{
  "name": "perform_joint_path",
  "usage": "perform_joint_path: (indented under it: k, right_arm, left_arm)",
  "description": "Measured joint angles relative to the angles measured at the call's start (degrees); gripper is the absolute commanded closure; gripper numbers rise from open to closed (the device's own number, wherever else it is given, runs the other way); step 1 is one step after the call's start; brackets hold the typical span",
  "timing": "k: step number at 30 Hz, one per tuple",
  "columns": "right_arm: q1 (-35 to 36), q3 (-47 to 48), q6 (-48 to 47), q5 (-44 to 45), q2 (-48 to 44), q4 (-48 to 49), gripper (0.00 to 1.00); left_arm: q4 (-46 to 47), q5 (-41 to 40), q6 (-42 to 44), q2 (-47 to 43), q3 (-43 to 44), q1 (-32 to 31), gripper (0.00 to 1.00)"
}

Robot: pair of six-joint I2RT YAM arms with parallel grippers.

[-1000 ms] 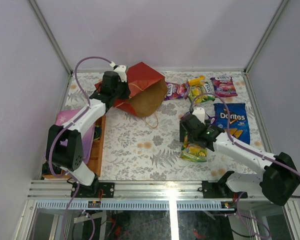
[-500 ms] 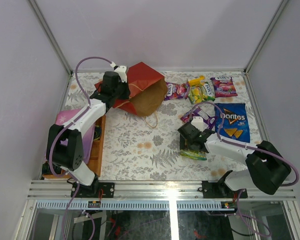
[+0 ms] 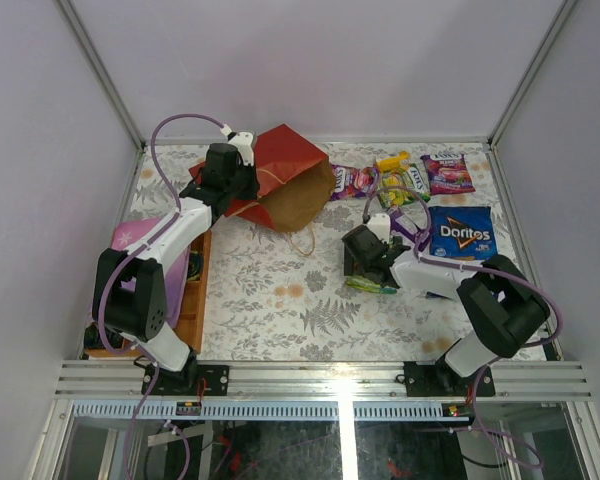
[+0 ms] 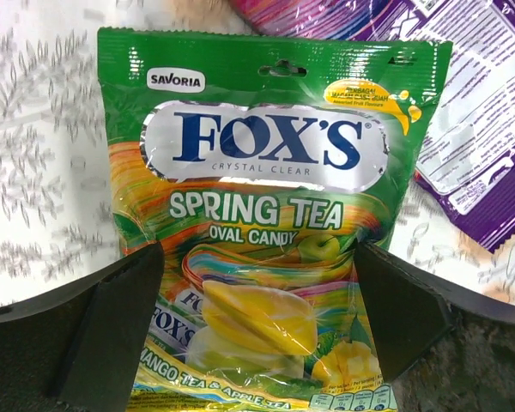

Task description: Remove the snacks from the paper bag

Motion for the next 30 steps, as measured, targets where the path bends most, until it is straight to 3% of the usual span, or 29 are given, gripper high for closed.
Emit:
perform_joint_path:
  k: [11, 23, 30]
  right_arm:
    - [-12.8, 1.0, -3.8, -7.6, 1.9, 6.5, 0.01]
    - [-11.3, -4.8, -3.2, -10.1, -1.6, 12.6, 0.01]
    - [-8.1, -7.0, -2.4, -12.9, -6.6, 10.0, 0.01]
  left_arm:
    - [-0.1, -0.4, 0.2, 0.1, 0.0, 0.0, 0.93]
    - [-0.2, -0.3, 0.2, 0.3, 0.0, 0.0, 0.93]
    - [-0.3, -0.3, 0.2, 0.7, 0.3, 0.0, 0.93]
